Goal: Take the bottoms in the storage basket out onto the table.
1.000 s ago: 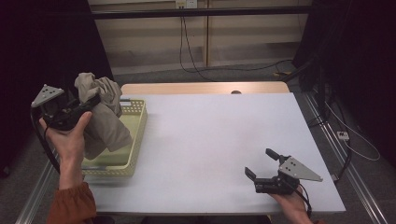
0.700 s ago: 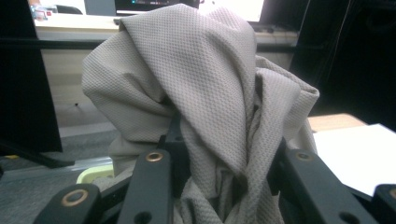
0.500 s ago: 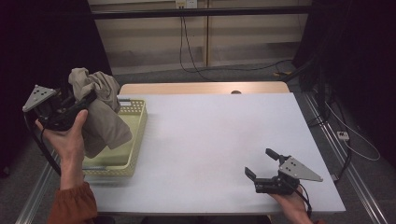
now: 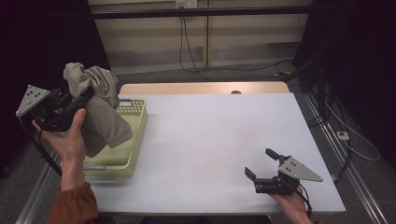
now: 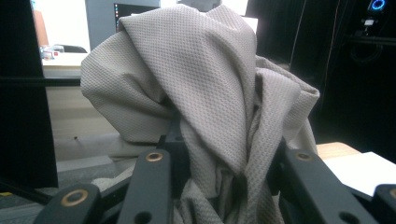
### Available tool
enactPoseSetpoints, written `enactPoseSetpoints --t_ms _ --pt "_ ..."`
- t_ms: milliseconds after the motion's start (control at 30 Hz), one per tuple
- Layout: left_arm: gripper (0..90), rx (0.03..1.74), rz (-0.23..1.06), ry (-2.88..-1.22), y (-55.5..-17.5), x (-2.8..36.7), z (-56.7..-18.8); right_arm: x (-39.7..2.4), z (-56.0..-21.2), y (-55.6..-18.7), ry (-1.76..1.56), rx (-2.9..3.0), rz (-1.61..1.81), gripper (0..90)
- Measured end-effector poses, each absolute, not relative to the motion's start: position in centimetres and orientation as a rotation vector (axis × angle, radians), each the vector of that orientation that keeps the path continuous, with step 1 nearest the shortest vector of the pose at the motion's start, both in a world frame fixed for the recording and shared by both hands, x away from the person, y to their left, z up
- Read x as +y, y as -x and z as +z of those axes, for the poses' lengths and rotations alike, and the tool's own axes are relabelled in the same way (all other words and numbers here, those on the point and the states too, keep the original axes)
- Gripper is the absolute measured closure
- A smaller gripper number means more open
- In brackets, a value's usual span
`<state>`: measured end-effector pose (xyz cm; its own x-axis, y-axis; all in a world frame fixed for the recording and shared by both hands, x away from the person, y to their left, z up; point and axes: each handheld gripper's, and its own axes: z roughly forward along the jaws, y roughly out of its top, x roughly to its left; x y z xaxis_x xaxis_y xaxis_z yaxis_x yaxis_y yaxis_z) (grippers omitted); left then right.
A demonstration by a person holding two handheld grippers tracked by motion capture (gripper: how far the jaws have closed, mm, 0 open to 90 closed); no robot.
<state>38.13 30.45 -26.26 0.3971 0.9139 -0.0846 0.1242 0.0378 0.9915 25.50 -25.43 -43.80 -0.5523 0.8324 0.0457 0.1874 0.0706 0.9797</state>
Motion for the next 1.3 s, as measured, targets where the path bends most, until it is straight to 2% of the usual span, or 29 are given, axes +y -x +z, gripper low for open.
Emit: enactPoseSetpoints --t_ms 500,1300 --pt "65.9 0.945 0.79 -1.367 -37.2 29.7 -25.3 -25.4 -43.8 -25.5 -1.014 1.797 1.524 0.4" --pt "65.8 0.89 0.758 -1.395 -36.6 27.2 -24.0 -25.5 -43.7 -25.4 -1.006 1.801 1.527 0.4"
